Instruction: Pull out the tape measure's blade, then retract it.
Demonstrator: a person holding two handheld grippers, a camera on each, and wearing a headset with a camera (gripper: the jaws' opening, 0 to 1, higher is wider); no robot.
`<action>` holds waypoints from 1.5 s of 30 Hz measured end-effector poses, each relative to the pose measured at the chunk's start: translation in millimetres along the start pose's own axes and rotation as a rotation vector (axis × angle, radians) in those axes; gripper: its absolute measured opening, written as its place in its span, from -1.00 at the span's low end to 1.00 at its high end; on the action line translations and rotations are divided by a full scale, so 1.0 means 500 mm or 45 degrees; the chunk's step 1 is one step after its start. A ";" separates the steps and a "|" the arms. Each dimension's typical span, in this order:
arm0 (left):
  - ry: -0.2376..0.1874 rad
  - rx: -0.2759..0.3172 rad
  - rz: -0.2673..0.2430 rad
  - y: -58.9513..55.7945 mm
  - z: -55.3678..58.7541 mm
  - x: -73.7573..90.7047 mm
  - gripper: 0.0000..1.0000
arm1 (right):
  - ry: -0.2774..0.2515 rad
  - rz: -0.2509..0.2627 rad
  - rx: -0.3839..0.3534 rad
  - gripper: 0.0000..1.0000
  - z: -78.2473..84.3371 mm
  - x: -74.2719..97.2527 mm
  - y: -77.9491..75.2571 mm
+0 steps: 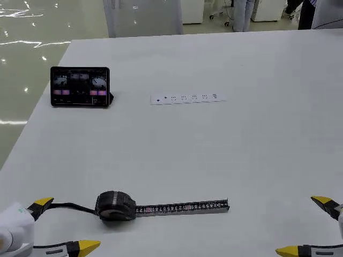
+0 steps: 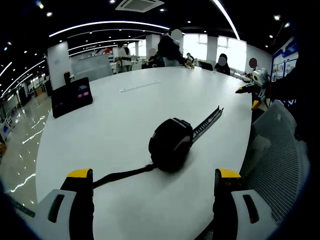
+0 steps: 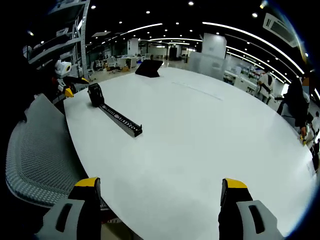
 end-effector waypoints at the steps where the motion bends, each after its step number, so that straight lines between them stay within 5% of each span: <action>1: -0.001 -0.002 0.002 -0.001 0.002 0.001 0.97 | 0.000 0.002 0.002 0.98 0.001 0.001 0.001; 28: -0.009 -0.015 0.018 -0.006 0.004 0.009 0.98 | 0.022 0.018 -0.008 0.98 0.019 0.017 0.000; 45: 0.016 -0.012 0.039 -0.033 -0.010 -0.018 0.98 | 0.104 -0.071 0.034 0.98 -0.015 -0.017 0.005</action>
Point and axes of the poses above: the centre of the closed fingertips' face, and the gripper's own axes: x roughly backward along the fingers, y roughly to its left, z roughly out of its underside, the point moved 9 cm from there along x, roughly backward along the fingers, and after that the axes turned 8 degrees about -z, right-handed, at the moved point
